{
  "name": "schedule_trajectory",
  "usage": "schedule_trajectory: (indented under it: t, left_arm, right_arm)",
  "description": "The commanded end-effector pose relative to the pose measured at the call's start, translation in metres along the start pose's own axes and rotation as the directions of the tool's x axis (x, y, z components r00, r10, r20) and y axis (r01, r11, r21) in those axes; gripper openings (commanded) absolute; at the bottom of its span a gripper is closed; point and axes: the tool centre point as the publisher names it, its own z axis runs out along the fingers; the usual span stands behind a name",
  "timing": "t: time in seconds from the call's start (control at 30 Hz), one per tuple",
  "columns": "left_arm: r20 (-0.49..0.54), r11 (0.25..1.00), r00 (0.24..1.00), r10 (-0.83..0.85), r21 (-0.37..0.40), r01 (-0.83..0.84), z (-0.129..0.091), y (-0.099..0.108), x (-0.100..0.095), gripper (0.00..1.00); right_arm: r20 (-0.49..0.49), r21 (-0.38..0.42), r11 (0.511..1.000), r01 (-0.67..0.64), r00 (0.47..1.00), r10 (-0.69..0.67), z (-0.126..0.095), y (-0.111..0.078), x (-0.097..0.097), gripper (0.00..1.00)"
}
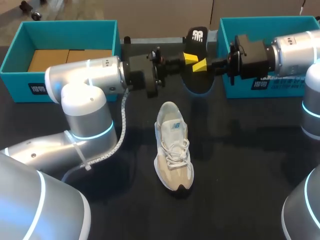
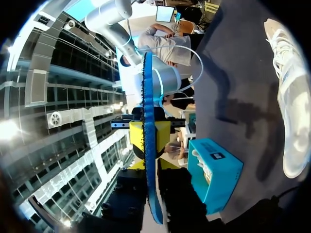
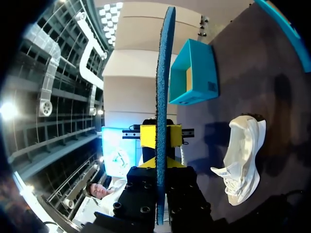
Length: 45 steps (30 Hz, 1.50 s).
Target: Take the shoe out of the shoebox, open the shoe tongue, remove and reinsert the insole, then place the shoe into the shoebox
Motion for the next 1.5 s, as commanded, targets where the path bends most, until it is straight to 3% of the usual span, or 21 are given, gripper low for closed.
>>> schedule_trajectory:
  t: [0.03,0.4,0.7,0.97,1.07,1.5]
  left_arm:
    - [-0.018,1.000,1.000,-0.008,-0.004,0.008,-0.003,0.002,-0.004,1.00]
    - [-0.101,0.997,0.993,-0.064,-0.049,0.060,-0.034,0.016,-0.001,1.00]
    - [-0.170,0.978,0.967,-0.192,-0.113,0.175,-0.055,0.023,0.009,1.00]
    - [-0.201,0.898,0.885,-0.419,-0.239,0.371,-0.066,0.031,0.020,1.00]
    - [-0.258,0.833,0.813,-0.522,-0.357,0.422,-0.069,0.036,0.032,1.00]
    - [-0.258,0.833,0.813,-0.522,-0.357,0.422,-0.069,0.036,0.032,1.00]
  right_arm:
    - [0.001,-0.002,1.000,0.000,1.000,0.000,0.001,0.003,-0.002,0.00]
    - [0.016,-0.030,1.000,-0.004,1.000,0.004,-0.011,0.004,-0.009,0.00]
    - [0.023,-0.062,0.991,0.114,0.993,-0.113,-0.012,0.009,-0.009,0.00]
    - [0.032,-0.097,0.956,0.278,0.961,-0.276,-0.012,0.017,-0.009,0.00]
    - [0.029,-0.111,0.943,0.313,0.950,-0.311,-0.011,0.020,-0.008,0.00]
    - [0.029,-0.111,0.943,0.313,0.950,-0.311,-0.011,0.020,-0.008,0.00]
